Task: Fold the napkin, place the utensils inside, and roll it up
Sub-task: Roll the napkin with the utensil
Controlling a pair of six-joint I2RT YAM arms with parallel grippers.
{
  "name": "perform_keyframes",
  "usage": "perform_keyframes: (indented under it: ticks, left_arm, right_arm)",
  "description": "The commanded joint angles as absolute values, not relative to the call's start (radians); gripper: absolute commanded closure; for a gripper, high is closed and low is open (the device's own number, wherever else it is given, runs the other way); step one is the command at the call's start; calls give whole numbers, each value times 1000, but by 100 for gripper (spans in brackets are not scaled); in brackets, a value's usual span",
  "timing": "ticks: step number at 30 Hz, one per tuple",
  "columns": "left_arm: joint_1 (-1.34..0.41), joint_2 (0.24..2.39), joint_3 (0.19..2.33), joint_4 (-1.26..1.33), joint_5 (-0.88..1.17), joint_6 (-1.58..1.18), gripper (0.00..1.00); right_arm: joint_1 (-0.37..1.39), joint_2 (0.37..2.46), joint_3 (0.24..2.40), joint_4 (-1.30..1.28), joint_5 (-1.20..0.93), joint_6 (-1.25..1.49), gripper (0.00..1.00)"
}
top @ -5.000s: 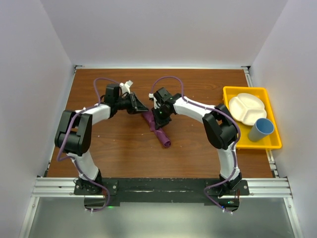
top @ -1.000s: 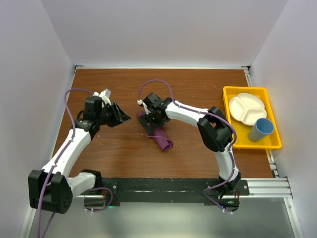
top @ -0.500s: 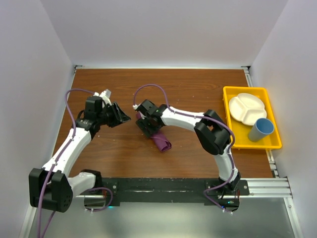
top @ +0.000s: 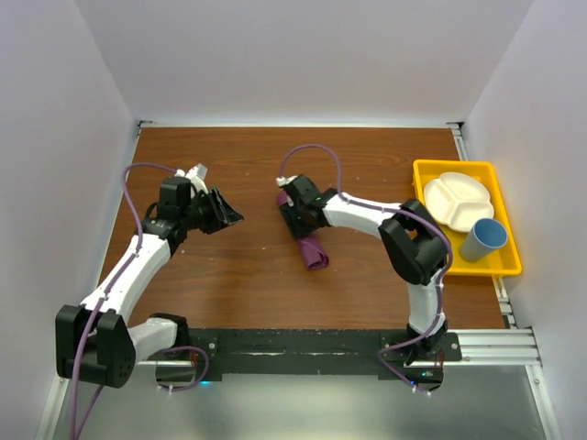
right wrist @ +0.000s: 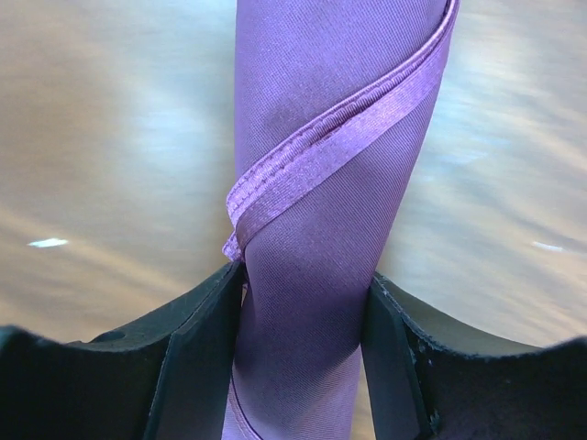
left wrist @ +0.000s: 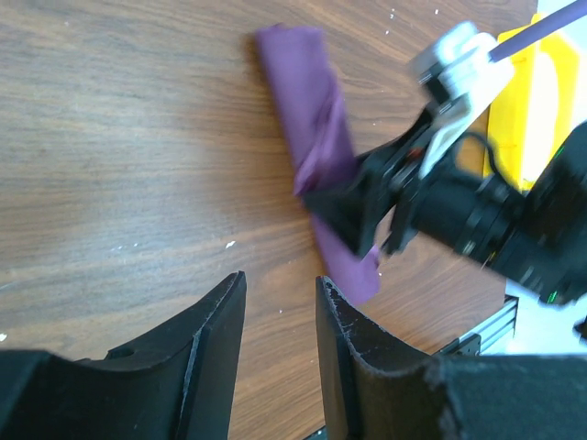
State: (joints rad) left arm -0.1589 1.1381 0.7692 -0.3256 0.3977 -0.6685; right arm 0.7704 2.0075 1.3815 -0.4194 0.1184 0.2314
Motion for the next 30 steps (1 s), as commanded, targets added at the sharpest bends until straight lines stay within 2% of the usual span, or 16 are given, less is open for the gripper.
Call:
perform_keyframes:
  ticks: [1,7,11,16,22,25,26,30]
  left_arm:
    - [-152,1155,749,-242,436,-666,59]
    - [-152,1178,749,-232,462,-657,59]
    - [-153,1184,739,-232,477,-646,59]
    - [-153,1189,732,-221,499,-632,59]
    - [-153,1189,727,-221,508,-609,59]
    - [-152,1187,718,-216,514,-604,59]
    - [-152,1186,716,-215,514,-603,59]
    - [-152,1186,706,-207,518,-604,59]
  right_arm:
    - [632,1988,1226,-480,271,175,46]
    - [457,1918,1120,-469,374,117,46]
    - [364,1882,1126,-485,422,74,46]
    - [321,1801,1048,-419,428,11,45]
    - [321,1865,1106,-451,380,9,43]
    - [322,1893,1126,-451,374,12,36]
    - [321,1907,1132,-465,373,17,29]
    - [322,1905,1180,-494,362,32,18]
